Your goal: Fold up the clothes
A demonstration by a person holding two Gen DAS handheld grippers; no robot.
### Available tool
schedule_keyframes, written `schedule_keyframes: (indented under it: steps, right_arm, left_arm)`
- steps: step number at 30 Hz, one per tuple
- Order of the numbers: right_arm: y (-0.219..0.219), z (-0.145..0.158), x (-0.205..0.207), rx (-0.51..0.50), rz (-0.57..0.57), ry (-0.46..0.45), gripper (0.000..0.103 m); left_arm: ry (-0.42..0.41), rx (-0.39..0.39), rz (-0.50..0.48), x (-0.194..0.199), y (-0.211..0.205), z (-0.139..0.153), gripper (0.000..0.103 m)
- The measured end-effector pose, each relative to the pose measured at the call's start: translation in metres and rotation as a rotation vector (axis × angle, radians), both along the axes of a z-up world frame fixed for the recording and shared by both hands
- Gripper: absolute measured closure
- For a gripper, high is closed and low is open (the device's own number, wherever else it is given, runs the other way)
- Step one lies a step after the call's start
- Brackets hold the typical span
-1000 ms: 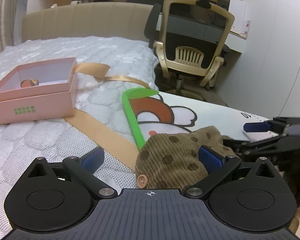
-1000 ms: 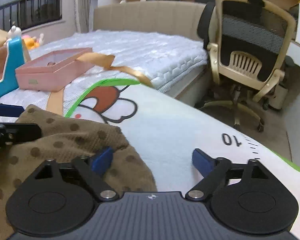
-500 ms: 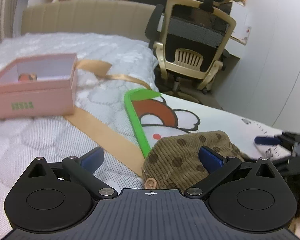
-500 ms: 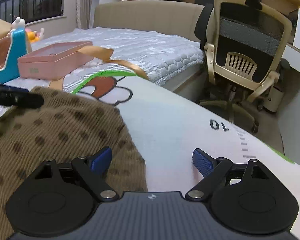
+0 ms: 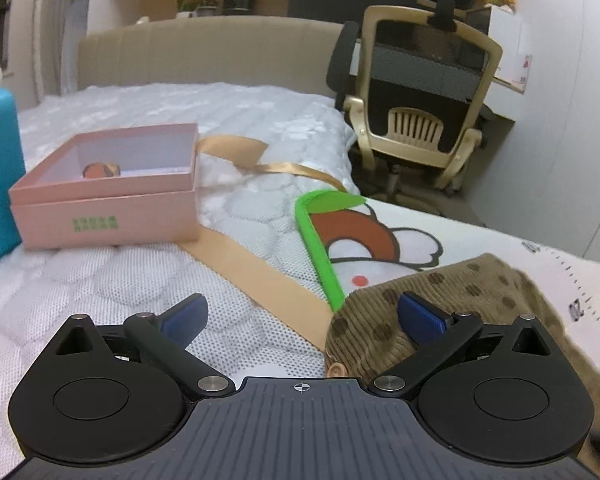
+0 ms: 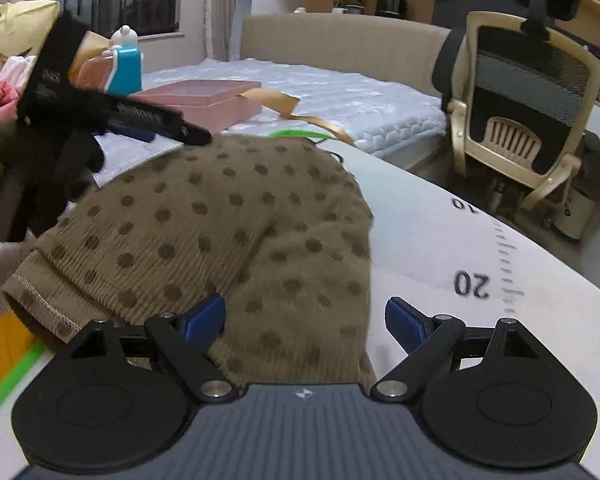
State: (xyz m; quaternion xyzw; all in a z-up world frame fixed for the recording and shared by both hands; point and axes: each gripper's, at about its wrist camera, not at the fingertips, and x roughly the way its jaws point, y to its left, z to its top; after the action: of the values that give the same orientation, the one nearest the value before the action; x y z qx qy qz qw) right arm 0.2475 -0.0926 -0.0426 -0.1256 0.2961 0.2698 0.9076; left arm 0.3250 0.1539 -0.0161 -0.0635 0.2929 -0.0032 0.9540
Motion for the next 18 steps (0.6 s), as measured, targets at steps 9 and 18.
schedule_keyframes:
  steps: [9,18]
  right_arm:
    - [-0.033,0.017,-0.025,0.076,-0.023,-0.028,0.003]
    - [-0.027,-0.003,-0.029,0.027,-0.068,0.057,0.0]
  left_arm:
    - [0.02,0.052,-0.102,-0.126,-0.037,0.015,0.0]
    - [0.077,0.222,-0.125,-0.165,-0.058,-0.01,0.0]
